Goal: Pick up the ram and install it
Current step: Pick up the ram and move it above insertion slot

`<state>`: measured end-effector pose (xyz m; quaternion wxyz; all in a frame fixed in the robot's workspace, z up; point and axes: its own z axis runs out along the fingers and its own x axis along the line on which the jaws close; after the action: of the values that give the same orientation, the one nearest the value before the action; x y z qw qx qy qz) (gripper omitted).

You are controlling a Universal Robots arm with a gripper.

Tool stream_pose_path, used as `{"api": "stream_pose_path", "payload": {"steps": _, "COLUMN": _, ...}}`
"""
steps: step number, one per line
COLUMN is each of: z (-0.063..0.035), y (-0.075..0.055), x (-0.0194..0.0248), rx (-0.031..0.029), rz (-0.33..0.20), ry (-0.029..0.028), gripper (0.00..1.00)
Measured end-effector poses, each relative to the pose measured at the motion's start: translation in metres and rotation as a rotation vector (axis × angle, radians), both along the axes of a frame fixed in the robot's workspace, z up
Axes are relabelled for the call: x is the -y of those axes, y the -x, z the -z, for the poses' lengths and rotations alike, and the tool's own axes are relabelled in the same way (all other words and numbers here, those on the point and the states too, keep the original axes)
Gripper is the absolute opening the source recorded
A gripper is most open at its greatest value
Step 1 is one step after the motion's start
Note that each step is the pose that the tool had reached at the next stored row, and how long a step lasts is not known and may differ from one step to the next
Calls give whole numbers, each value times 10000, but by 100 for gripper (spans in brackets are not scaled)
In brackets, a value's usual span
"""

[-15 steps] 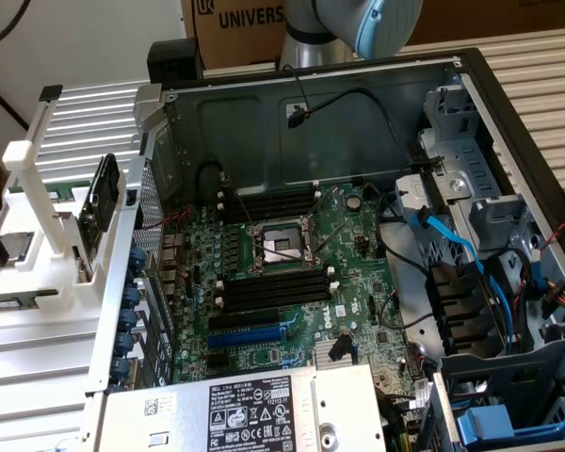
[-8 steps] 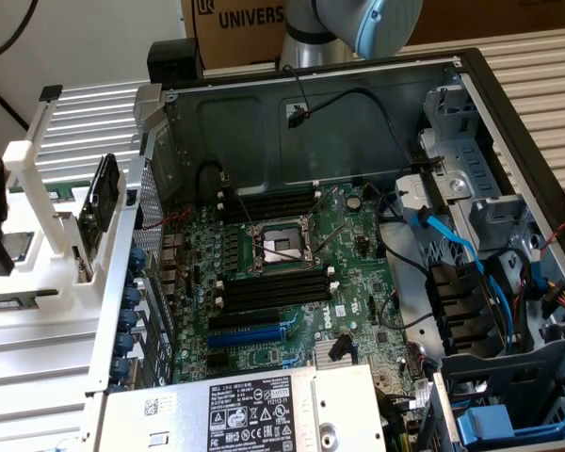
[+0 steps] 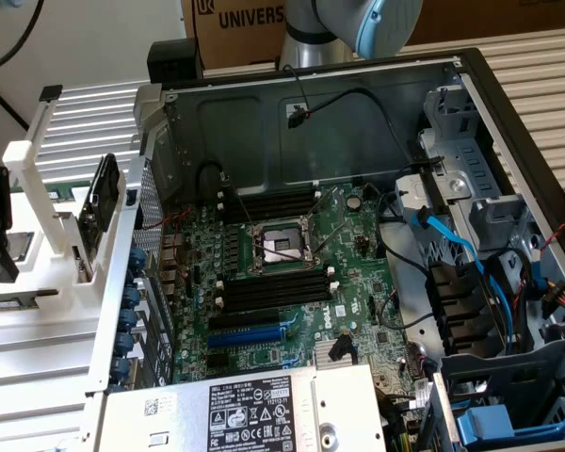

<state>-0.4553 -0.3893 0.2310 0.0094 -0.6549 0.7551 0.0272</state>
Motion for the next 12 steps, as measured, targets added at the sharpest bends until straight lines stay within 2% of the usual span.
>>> {"api": "stream_pose_path", "payload": {"steps": 6, "z": 19, "y": -1, "x": 0, "rx": 0, "rz": -1, "ry": 6, "gripper": 11}}
{"api": "stream_pose_path", "payload": {"steps": 7, "z": 22, "y": 0, "x": 0, "rx": -1, "rz": 0, "ry": 6, "gripper": 17}}
{"api": "stream_pose_path", "payload": {"steps": 8, "z": 26, "y": 0, "x": 0, "rx": 0, "rz": 0, "ry": 6, "gripper": 17}}
{"api": "stream_pose_path", "payload": {"steps": 9, "z": 30, "y": 0, "x": 0, "rx": 0, "rz": 0, "ry": 6, "gripper": 24}}
{"api": "stream_pose_path", "payload": {"steps": 12, "z": 37, "y": -2, "x": -1, "rx": 0, "rz": 1, "ry": 6, "gripper": 24}}
